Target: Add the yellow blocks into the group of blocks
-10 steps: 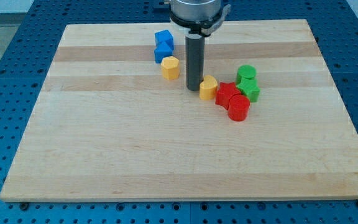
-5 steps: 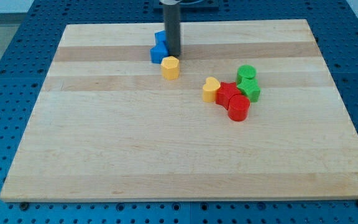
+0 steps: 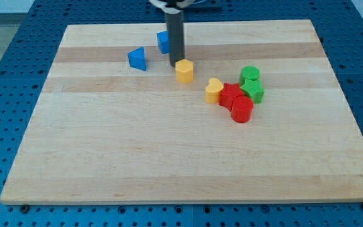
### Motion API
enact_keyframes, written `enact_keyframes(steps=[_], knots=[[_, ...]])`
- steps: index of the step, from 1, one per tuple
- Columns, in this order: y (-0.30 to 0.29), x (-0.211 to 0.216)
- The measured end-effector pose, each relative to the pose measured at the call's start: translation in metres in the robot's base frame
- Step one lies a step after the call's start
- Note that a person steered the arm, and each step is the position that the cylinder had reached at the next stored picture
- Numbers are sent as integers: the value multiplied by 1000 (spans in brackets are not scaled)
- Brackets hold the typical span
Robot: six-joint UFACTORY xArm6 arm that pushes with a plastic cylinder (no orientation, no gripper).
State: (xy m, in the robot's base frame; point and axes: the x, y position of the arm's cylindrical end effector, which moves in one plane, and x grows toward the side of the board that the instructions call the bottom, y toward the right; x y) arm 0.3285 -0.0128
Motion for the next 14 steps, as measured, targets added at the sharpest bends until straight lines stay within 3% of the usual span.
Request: enact_keyframes(steps=[5,7,10,14], knots=[[21,63],[-36,62],[-14,107],[5,107]])
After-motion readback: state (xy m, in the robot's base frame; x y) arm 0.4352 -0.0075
